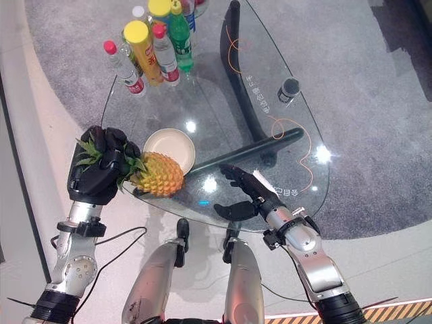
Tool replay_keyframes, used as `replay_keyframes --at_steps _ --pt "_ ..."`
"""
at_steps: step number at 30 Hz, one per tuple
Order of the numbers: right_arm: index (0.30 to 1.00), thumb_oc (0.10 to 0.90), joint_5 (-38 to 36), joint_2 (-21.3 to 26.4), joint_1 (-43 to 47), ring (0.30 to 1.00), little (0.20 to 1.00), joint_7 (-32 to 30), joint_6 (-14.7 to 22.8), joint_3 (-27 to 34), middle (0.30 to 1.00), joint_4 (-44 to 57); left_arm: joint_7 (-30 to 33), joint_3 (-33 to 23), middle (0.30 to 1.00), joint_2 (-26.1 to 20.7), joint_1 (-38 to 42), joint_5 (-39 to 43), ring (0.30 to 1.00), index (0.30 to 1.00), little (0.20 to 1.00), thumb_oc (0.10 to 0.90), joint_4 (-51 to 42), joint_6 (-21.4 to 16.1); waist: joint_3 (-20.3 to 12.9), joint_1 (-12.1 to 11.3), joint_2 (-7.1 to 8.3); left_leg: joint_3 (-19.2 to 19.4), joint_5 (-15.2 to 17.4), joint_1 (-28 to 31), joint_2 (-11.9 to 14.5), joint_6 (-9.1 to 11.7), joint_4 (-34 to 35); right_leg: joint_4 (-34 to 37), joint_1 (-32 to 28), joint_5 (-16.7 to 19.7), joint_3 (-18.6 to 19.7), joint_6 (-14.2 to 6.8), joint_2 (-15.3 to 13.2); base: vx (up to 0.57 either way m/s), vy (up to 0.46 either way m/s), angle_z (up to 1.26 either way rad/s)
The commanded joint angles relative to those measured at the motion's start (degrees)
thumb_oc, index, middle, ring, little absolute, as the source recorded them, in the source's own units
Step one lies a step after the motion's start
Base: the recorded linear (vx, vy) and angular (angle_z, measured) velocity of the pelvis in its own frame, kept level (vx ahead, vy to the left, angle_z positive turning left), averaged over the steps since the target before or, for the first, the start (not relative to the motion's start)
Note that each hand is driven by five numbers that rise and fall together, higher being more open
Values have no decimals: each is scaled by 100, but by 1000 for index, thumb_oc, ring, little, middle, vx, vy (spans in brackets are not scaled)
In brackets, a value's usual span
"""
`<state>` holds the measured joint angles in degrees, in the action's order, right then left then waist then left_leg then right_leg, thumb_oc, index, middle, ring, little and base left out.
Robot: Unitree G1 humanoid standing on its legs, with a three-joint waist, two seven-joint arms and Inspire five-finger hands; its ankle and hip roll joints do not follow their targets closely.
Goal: Pick up the fruit to the plate
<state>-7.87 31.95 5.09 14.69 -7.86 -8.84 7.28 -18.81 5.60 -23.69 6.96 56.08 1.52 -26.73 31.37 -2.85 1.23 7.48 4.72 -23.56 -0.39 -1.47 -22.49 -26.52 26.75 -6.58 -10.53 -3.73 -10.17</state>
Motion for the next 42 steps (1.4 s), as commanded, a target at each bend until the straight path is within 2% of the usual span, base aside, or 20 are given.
replay_keyframes --at_steps 1,6,12,15,17,31,37,42 --pt "900 800 -104 195 214 900 900 364 -32 -208 900 402 339 -375 300 -104 342 -728 300 300 200 100 -989 -926 -158 3 -124 164 454 28 -312 -166 -292 -510 93 -2 -166 -173 279 0 0 0" --pt "900 800 -292 138 108 900 900 579 -286 -472 900 248 1063 -386 300 -188 424 -1615 300 300 200 100 -922 -1269 -158 9 -102 170 434 -164 -291 -152 -341 -522 272 3 -146 -170 297 -1 6 0" --pt "900 800 -412 120 200 900 900 705 -381 -805 900 -77 1919 -391 300 -331 720 -2499 300 300 200 100 -576 -1734 -158 47 -95 253 398 -555 -232 -129 -412 -540 653 47 -100 -169 330 -15 55 -1" --pt "900 800 -481 121 330 900 900 722 -482 -980 900 -164 2739 -325 300 -435 930 -3509 300 300 200 100 -399 -1978 -158 80 -82 292 387 -750 -205 -123 -461 -583 861 68 -67 -177 356 -7 49 -3" --pt "900 800 -572 140 417 900 900 749 -592 -1071 900 -159 3104 -298 300 -547 1115 -3879 300 300 200 100 -337 -2017 -158 99 -61 312 377 -893 -189 -121 -497 -608 1007 94 -44 -179 372 -6 36 -2" --pt "900 800 -651 15 901 900 900 793 -879 -1462 900 -453 4064 -96 300 -589 1840 -4813 300 300 200 100 97 -2296 -158 198 -16 385 335 -1523 -215 -81 -558 -673 1682 210 54 -183 485 3 35 -4" --pt "900 800 -704 52 1046 900 900 740 -990 -1513 900 -550 4254 -100 300 -612 2061 -4824 300 300 200 100 325 -2428 -158 246 -32 401 314 -1681 -249 -84 -538 -672 1889 263 107 -180 519 7 31 -2" --pt "900 800 -653 21 1166 900 900 837 -1026 -1530 900 -660 4924 -75 300 -635 2242 -5238 300 300 200 100 669 -2361 -158 304 -46 419 294 -1873 -262 -49 -549 -619 2069 312 134 -160 544 1 45 -4"
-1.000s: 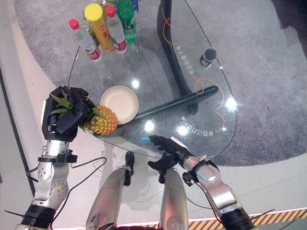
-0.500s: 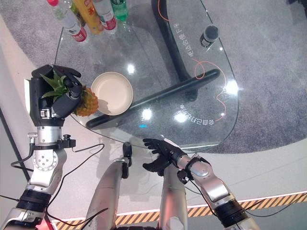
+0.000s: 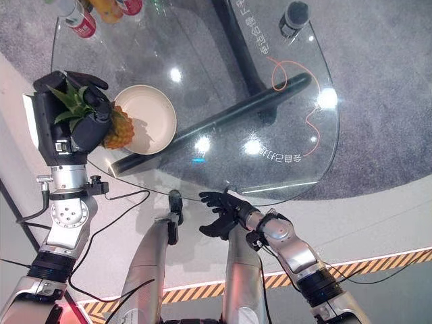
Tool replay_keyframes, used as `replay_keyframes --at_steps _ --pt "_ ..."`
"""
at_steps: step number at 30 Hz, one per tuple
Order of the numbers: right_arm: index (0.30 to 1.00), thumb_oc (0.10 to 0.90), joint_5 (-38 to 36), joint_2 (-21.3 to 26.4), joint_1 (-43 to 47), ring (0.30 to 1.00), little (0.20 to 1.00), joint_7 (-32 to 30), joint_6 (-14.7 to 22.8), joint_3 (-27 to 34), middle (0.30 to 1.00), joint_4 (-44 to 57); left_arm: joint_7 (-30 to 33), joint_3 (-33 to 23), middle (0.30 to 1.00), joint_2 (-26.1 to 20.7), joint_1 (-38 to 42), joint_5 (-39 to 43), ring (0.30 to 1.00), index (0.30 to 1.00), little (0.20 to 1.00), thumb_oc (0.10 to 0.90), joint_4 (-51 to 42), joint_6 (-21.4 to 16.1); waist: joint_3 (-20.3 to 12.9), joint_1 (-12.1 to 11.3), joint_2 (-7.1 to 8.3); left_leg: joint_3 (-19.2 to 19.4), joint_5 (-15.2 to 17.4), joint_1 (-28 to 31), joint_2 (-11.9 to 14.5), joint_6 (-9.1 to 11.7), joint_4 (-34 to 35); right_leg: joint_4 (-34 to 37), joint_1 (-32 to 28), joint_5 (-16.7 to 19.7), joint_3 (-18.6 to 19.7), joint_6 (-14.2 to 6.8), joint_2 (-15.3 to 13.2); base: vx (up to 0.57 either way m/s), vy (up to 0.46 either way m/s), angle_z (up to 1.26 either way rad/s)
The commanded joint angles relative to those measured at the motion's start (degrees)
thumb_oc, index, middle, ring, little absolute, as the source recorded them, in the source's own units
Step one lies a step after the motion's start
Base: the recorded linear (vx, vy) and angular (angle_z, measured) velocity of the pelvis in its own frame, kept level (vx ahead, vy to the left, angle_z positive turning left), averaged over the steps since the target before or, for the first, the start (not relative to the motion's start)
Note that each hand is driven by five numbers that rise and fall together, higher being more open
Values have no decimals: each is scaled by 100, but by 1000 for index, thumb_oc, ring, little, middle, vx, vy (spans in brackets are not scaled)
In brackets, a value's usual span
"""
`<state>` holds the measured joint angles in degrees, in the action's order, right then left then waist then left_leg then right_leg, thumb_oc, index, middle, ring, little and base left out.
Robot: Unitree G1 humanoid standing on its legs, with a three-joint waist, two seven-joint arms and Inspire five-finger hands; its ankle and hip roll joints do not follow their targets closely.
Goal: Pick up the fruit to the plate
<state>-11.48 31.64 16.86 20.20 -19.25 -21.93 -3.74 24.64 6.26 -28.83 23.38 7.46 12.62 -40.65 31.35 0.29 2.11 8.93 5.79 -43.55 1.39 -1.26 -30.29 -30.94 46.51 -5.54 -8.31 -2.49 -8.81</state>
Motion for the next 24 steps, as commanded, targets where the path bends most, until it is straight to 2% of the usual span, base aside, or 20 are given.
replay_keyframes --at_steps 1,8,9,10,12,13,15,20,24 --pt "900 800 -277 46 -6 900 900 288 108 -223 900 440 628 -135 300 -122 619 -384 300 300 200 100 -390 -966 -156 -4 -134 276 188 104 -439 -69 225 -184 120 210 -82 -283 409 2 45 -6" --pt "900 800 -285 56 162 900 900 144 85 -312 900 363 1314 0 300 -113 790 -772 300 300 200 100 292 -962 -156 85 -78 305 117 -214 -449 -34 271 -73 409 292 -59 -229 506 -4 34 -4" --pt "900 800 -289 53 109 900 900 134 85 -343 900 357 1363 40 300 -110 754 -786 300 300 200 100 377 -979 -156 89 -74 269 237 -124 -453 -8 246 -120 326 175 -31 -265 532 -10 31 -1" --pt "900 800 -292 64 166 900 900 133 81 -325 900 367 1382 33 300 -123 828 -783 300 300 200 100 409 -990 -156 102 -59 311 100 -265 -447 -28 288 -51 452 310 -58 -222 526 44 36 -4" --pt "900 800 -310 67 145 900 900 131 87 -383 900 344 1498 110 300 -110 842 -850 300 300 200 100 532 -1030 -156 122 -60 275 244 -175 -454 0 278 -108 398 177 -11 -265 564 -1 30 -7" --pt "900 800 -314 82 240 900 900 127 107 -368 900 335 1559 104 300 -125 968 -903 300 300 200 100 583 -1072 -156 145 -44 321 58 -374 -456 -24 346 -7 584 361 -33 -212 569 -10 32 -4" --pt "900 800 -342 63 196 900 900 91 119 -437 900 324 1663 161 300 -107 958 -989 300 300 200 100 653 -1150 -156 150 -43 273 209 -281 -471 7 313 -60 499 224 4 -258 602 27 19 0" --pt "900 800 -389 76 276 900 900 85 129 -491 900 308 1855 201 300 -98 1123 -1165 300 300 200 100 710 -1326 -156 181 -64 296 175 -354 -505 11 374 23 571 259 32 -240 638 -5 42 -3" --pt "900 800 -387 70 334 900 900 51 104 -509 900 335 1913 205 300 -79 1226 -1243 300 300 200 100 643 -1319 -156 195 -76 320 118 -426 -518 -3 402 66 642 324 40 -233 643 -10 26 -4"
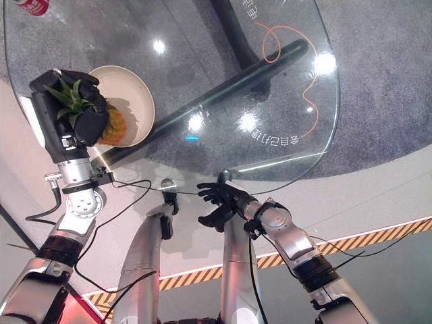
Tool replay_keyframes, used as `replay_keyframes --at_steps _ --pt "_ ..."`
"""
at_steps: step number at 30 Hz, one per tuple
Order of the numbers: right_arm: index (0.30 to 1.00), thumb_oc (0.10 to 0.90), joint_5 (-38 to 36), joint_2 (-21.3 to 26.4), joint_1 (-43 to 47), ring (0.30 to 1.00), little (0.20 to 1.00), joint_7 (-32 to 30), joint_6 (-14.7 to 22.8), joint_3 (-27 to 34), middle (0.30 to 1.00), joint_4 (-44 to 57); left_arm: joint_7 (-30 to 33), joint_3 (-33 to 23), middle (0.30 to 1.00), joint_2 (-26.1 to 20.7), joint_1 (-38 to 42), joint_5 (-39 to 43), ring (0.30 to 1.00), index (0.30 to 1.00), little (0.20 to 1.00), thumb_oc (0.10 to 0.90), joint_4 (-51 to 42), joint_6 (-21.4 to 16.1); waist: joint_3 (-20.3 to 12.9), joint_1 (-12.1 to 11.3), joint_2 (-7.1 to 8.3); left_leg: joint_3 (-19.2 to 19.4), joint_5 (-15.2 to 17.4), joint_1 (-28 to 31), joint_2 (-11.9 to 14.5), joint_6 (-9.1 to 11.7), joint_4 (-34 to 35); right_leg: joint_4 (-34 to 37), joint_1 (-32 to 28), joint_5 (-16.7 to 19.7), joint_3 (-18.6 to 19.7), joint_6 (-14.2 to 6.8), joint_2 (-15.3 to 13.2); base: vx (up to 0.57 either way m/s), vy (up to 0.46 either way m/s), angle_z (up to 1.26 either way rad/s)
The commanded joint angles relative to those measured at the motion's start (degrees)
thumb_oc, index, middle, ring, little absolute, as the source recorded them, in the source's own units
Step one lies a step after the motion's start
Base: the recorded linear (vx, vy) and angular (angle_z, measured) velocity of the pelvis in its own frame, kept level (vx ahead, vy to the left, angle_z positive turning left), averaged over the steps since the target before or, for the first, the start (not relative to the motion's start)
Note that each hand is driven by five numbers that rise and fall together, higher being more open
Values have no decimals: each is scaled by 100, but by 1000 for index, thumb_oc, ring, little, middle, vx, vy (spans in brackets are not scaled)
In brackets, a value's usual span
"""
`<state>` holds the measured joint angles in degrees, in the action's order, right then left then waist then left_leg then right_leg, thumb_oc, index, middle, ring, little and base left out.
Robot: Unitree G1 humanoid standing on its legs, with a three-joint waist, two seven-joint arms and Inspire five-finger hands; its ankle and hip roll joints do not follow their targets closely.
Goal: Pick up the fruit to the plate
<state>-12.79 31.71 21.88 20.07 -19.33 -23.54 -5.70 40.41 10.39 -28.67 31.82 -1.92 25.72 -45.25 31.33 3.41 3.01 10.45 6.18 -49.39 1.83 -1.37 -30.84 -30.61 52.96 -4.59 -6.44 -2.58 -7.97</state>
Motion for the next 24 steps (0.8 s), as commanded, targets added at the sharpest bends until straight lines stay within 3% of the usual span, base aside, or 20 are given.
replay_keyframes --at_steps 1,5,7,9,18,20,21,24 --pt "900 800 -273 58 -152 900 900 45 89 -361 900 547 378 -201 300 -80 411 -313 300 300 200 100 -679 -876 -154 -110 -168 171 104 177 -566 10 456 30 -24 203 -132 -231 572 -6 17 -6" --pt "900 800 -259 65 -33 900 900 56 88 -291 900 540 437 -270 300 -81 539 -356 300 300 200 100 -708 -961 -154 -91 -164 239 -78 43 -561 -1 561 199 68 377 -149 -189 555 -57 10 -9" --pt "900 800 -262 43 -87 900 900 57 96 -312 900 507 466 -262 300 -60 483 -393 300 300 200 100 -707 -982 -154 -102 -180 195 84 204 -557 27 521 126 -75 224 -114 -235 563 54 17 -4" --pt "900 800 -247 28 -21 900 900 86 101 -262 900 512 467 -318 300 -65 562 -436 300 300 200 100 -761 -1008 -154 -88 -171 249 -72 77 -551 -2 574 202 45 384 -133 -196 547 -26 -9 -1" --pt "900 800 -196 19 -59 900 900 197 99 -172 900 514 369 -452 300 -136 503 -443 300 300 200 100 -989 -1003 -154 -106 -223 264 -30 243 -530 -10 581 206 -104 352 -137 -222 484 0 2 -1" --pt "900 800 -185 -4 -105 900 900 199 65 -189 900 496 345 -430 300 -126 455 -365 300 300 200 100 -979 -939 -154 -119 -238 218 121 384 -527 26 540 143 -242 200 -120 -263 486 32 19 -3" --pt "900 800 -180 -1 -17 900 900 186 36 -162 900 508 322 -448 300 -133 545 -285 300 300 200 100 -975 -905 -154 -105 -232 268 -43 212 -522 3 587 219 -87 356 -150 -214 472 0 0 0" --pt "900 800 -173 -33 -65 900 900 179 -7 -180 900 503 252 -437 300 -97 486 -122 300 300 200 100 -921 -883 -154 -111 -234 223 117 340 -526 37 542 166 -218 200 -130 -251 486 27 7 -6"
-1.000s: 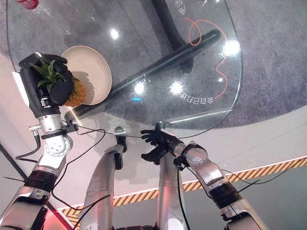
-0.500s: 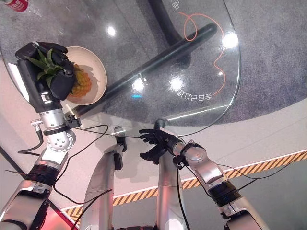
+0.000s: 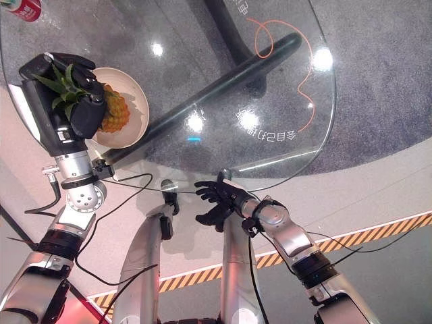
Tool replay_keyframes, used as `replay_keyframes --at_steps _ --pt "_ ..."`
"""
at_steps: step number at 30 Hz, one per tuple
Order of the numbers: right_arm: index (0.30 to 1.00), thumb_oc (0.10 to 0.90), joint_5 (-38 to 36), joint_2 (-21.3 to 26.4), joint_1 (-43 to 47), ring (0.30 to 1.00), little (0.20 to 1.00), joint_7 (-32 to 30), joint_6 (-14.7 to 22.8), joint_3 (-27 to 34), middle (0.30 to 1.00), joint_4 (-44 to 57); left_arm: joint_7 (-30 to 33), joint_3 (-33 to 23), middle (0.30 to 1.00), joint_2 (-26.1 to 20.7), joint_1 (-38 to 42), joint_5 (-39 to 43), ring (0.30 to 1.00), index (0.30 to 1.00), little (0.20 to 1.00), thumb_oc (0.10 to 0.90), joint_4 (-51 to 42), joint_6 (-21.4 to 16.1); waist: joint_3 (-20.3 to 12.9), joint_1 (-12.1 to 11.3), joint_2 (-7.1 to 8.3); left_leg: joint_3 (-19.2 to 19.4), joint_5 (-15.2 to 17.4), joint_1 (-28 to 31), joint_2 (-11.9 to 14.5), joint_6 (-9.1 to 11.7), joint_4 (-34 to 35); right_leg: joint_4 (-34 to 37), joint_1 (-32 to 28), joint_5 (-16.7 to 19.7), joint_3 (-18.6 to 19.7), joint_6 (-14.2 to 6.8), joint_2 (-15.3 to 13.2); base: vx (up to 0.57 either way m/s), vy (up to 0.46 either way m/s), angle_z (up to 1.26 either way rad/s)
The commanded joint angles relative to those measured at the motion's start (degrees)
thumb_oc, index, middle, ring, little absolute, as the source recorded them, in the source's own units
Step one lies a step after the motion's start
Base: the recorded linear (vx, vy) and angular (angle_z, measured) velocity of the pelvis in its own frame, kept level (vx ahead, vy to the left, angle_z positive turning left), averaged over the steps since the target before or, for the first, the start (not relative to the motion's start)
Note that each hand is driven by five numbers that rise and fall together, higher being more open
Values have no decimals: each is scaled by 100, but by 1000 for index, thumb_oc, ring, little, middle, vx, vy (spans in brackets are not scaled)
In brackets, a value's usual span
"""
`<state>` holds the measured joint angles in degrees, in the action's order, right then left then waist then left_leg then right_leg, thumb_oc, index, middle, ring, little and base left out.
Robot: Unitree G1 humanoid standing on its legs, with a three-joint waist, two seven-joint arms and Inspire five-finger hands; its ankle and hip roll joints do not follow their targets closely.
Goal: Pick up the fruit to the plate
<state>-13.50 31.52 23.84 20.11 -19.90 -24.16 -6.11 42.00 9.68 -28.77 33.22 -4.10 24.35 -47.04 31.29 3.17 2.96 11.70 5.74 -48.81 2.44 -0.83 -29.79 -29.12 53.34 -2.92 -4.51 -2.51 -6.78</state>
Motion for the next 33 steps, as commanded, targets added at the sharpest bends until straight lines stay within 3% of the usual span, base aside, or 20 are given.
replay_keyframes --at_steps 1,3,5,6,9,11,12,13,15,16,17,18,23,25,26,27,28,32,33 --pt "900 800 -93 -34 -260 900 900 151 54 -141 900 534 90 -359 300 -57 336 164 300 300 200 100 -739 -694 -150 -77 -225 90 165 240 -595 -16 423 15 -215 39 -307 -248 385 -49 -2 -6" --pt "900 800 -59 -40 -182 900 900 149 67 -125 900 524 144 -363 300 -24 398 172 300 300 200 100 -649 -693 -150 -46 -206 139 -1 34 -607 -47 473 114 -17 220 -313 -198 405 -24 9 -6" --pt "900 800 -75 -57 -227 900 900 128 85 -185 900 481 232 -312 300 26 328 123 300 300 200 100 -546 -650 -150 -51 -207 92 154 148 -617 -28 422 41 -117 75 -278 -238 445 33 14 -1" --pt "900 800 -81 -40 -147 900 900 113 111 -172 900 472 274 -314 300 19 413 104 300 300 200 100 -499 -612 -150 -34 -189 140 -15 -26 -623 -55 474 131 36 238 -303 -194 441 -42 -4 -2" --pt "900 800 -116 -17 -107 900 900 110 164 -198 900 419 361 -264 300 -2 462 146 300 300 200 100 -229 -566 -150 -19 -173 142 -32 -57 -635 -48 495 171 45 244 -301 -185 471 -5 3 -1" --pt "900 800 -131 -19 -157 900 900 120 199 -239 900 365 338 -239 300 -5 428 219 300 300 200 100 -93 -572 -150 -23 -180 95 120 84 -640 -19 455 106 -85 94 -274 -225 498 28 11 -1" --pt "900 800 -144 12 -57 900 900 125 225 -223 900 345 348 -246 300 -39 529 267 300 300 200 100 4 -614 -150 -2 -159 152 -52 -102 -638 -36 497 193 71 254 -306 -176 494 0 0 0" --pt "900 800 -148 -1 -124 900 900 128 229 -254 900 327 344 -222 300 -30 460 281 300 300 200 100 31 -620 -150 -14 -167 103 109 58 -637 -9 452 121 -76 96 -281 -218 510 0 0 0" --pt "900 800 -193 50 -64 900 900 118 259 -285 900 274 351 -172 300 -74 532 397 300 300 200 100 158 -611 -150 -3 -151 103 89 15 -637 18 456 158 -63 104 -294 -207 515 -8 6 0" --pt "900 800 -200 73 22 900 900 109 269 -265 900 277 353 -182 300 -100 625 407 300 300 200 100 177 -621 -150 13 -138 152 -80 -162 -637 -4 502 239 95 266 -321 -161 501 0 0 0" --pt "900 800 -217 73 -12 900 900 97 272 -304 900 265 374 -142 300 -92 595 401 300 300 200 100 234 -625 -150 11 -138 103 36 -69 -640 23 468 193 5 154 -298 -189 522 -61 -7 0" --pt "900 800 -220 81 53 900 900 88 271 -283 900 272 395 -148 300 -100 671 384 300 300 200 100 241 -623 -150 24 -128 145 -92 -214 -642 2 497 248 138 279 -321 -152 512 41 16 -1" --pt "900 800 -229 70 25 900 900 56 261 -339 900 256 425 -59 300 -88 721 409 300 300 200 100 367 -591 -150 33 -114 82 30 -136 -666 47 469 215 68 161 -305 -175 557 -2 0 0" --pt "900 800 -226 70 108 900 900 22 276 -339 900 268 507 -54 300 -96 830 332 300 300 200 100 396 -576 -150 55 -94 127 -149 -332 -678 21 531 304 252 334 -332 -125 560 -25 -5 0" --pt "900 800 -228 62 58 900 900 29 272 -364 900 263 519 -38 300 -87 779 316 300 300 200 100 421 -571 -150 48 -100 81 -28 -208 -679 44 500 252 139 214 -308 -157 578 0 0 0" --pt "900 800 -225 74 117 900 900 34 270 -338 900 275 538 -50 300 -97 846 294 300 300 200 100 417 -565 -150 60 -89 126 -153 -336 -679 23 538 308 258 334 -329 -123 566 38 14 -1" --pt "900 800 -222 64 61 900 900 44 267 -355 900 274 554 -37 300 -80 785 266 300 300 200 100 440 -575 -150 52 -93 81 -34 -210 -679 44 509 253 147 216 -306 -156 585 -50 -4 -1" --pt "900 800 -202 94 85 900 900 49 324 -306 900 288 644 -54 300 -111 824 234 300 300 200 100 437 -586 -150 58 -85 126 -172 -317 -676 32 565 324 233 325 -338 -120 570 -2 0 0" --pt "900 800 -202 78 15 900 900 48 327 -338 900 273 645 -33 300 -95 750 240 300 300 200 100 454 -586 -150 45 -95 75 -12 -154 -674 60 522 253 82 168 -313 -162 586 45 6 0"
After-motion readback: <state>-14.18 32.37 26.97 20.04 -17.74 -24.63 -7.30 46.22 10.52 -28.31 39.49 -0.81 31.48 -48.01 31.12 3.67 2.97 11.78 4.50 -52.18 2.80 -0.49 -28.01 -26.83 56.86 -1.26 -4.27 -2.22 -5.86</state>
